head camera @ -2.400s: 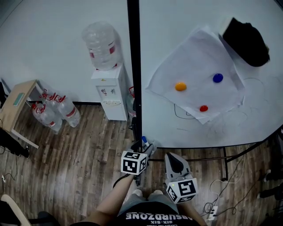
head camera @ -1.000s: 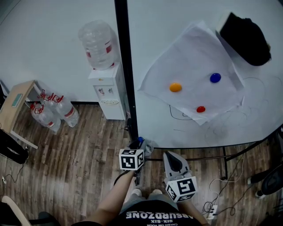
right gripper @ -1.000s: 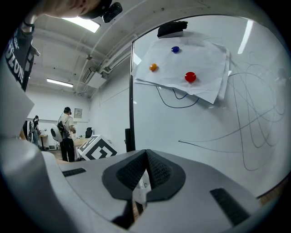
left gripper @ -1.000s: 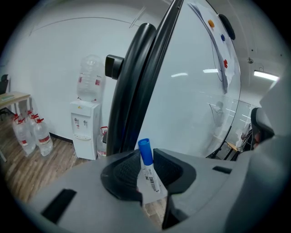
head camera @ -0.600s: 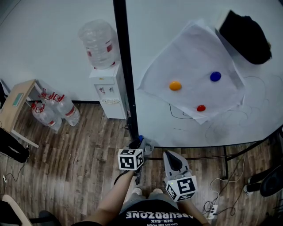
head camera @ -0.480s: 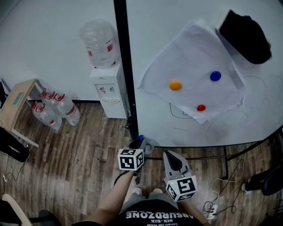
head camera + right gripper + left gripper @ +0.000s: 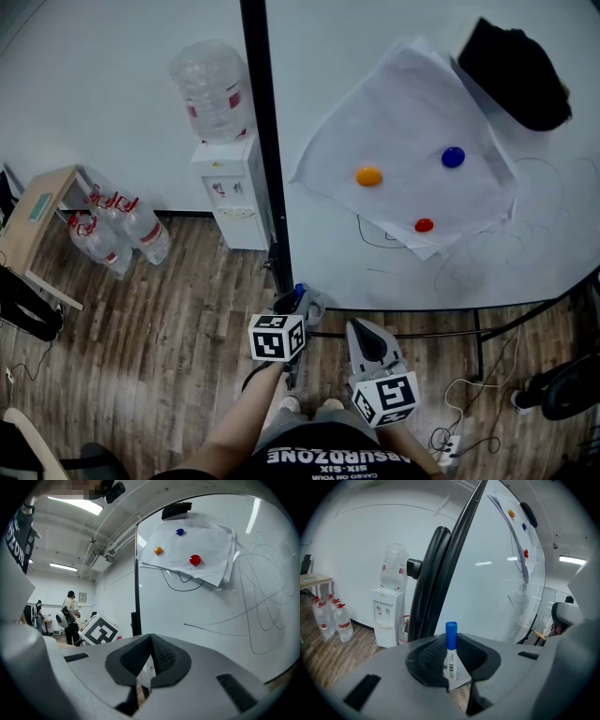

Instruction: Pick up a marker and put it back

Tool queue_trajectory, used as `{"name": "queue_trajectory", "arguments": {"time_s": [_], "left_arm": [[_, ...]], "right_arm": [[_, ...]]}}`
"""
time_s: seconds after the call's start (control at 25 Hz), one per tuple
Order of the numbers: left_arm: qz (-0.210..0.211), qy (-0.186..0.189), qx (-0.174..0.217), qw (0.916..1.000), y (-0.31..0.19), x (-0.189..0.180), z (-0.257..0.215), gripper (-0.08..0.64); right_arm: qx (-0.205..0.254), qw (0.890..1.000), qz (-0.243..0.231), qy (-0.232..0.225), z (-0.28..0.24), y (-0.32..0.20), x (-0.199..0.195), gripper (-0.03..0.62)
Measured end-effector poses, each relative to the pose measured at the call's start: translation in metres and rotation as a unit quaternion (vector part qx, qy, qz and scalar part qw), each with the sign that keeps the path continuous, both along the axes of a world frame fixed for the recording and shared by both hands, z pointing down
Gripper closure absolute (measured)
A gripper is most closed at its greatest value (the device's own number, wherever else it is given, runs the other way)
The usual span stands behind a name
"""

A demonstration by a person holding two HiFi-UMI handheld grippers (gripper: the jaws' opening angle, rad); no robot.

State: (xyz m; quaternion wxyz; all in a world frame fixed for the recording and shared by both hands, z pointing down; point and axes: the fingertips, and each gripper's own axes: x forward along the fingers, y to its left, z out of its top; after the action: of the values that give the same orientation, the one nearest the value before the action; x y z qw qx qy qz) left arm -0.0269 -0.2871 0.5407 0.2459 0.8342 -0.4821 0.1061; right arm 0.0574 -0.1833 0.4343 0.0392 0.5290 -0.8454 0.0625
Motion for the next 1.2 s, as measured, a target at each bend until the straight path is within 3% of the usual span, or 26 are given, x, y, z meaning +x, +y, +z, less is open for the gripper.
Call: {"name": "queue_trajectory", "arguments": {"time_s": [1.2], "left_arm": [[-0.002, 0.023, 0.064, 0.9977, 0.015, 0.002, -0.056, 0.497]], "right_arm": [[0.009, 1.0, -0.009, 0.0, -0.006, 0.009, 0.0, 0.594]]}}
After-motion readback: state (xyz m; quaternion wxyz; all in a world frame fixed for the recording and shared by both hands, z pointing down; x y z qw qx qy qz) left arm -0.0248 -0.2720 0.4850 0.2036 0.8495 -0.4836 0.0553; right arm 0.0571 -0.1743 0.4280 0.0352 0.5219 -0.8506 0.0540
